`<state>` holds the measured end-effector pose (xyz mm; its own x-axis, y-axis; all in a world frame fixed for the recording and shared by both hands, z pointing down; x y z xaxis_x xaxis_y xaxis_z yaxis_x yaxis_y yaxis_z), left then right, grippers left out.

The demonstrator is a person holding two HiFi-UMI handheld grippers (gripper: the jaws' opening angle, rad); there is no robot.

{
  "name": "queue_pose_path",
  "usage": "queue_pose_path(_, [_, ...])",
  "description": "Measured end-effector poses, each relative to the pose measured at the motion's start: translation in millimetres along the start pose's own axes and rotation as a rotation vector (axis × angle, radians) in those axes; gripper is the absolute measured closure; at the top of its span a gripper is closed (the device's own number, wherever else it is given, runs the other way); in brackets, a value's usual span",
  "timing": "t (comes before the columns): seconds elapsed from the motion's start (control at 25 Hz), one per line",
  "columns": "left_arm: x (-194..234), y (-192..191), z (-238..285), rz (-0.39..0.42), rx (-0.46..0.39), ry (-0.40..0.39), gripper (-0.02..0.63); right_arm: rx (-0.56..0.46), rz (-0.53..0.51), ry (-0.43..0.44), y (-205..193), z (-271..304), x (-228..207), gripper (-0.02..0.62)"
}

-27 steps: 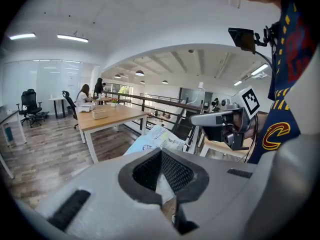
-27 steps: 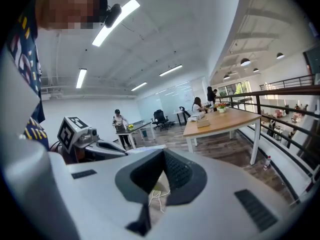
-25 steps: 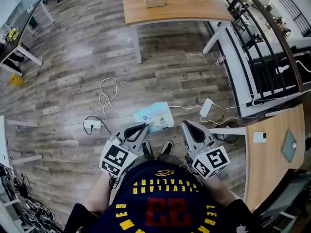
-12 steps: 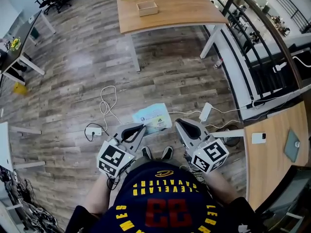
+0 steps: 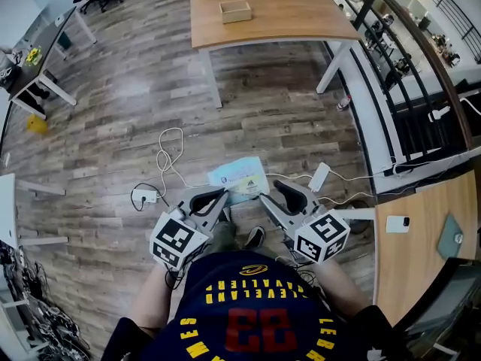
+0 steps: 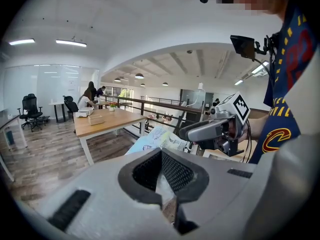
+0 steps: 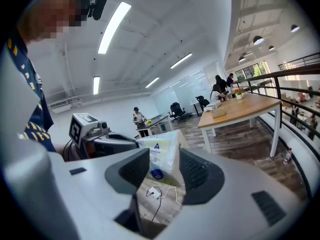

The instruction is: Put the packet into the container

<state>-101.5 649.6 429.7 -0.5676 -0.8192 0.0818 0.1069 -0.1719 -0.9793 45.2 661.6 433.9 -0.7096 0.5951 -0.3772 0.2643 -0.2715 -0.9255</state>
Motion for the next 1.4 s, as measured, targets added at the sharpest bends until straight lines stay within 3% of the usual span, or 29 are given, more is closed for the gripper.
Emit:
queue_pose_path(0.36, [37.5, 2.4, 27.2, -0.003, -0.018, -0.047, 0.600, 0.016, -0.006, -0.024, 2.5, 34.1, -28.0, 0.443])
queue_pose_path(0.88, [164.6, 25.8, 82.4, -0.035, -0.062, -0.160, 0.600, -0.007, -0.045, -0.163, 39.2, 150.5, -81.9, 0.576])
queue_pose_path(1.4, [252.9, 29.7, 99.4, -0.096, -0.079, -0.191, 0.600, 0.016, -0.031, -0.204, 54.8, 231.1, -99.4, 0.583])
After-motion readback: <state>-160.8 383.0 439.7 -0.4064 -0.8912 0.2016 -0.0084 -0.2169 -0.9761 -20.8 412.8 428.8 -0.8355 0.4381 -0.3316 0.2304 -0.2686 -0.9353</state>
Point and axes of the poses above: the fingertips, and each gripper's own axes: z forward along the fingers, x to its left, y out of its top, the point moved 4 cm from there along -z, backward along the fingers, and after that the axes turned 15 degrees about -x, right-handed, at the moved point
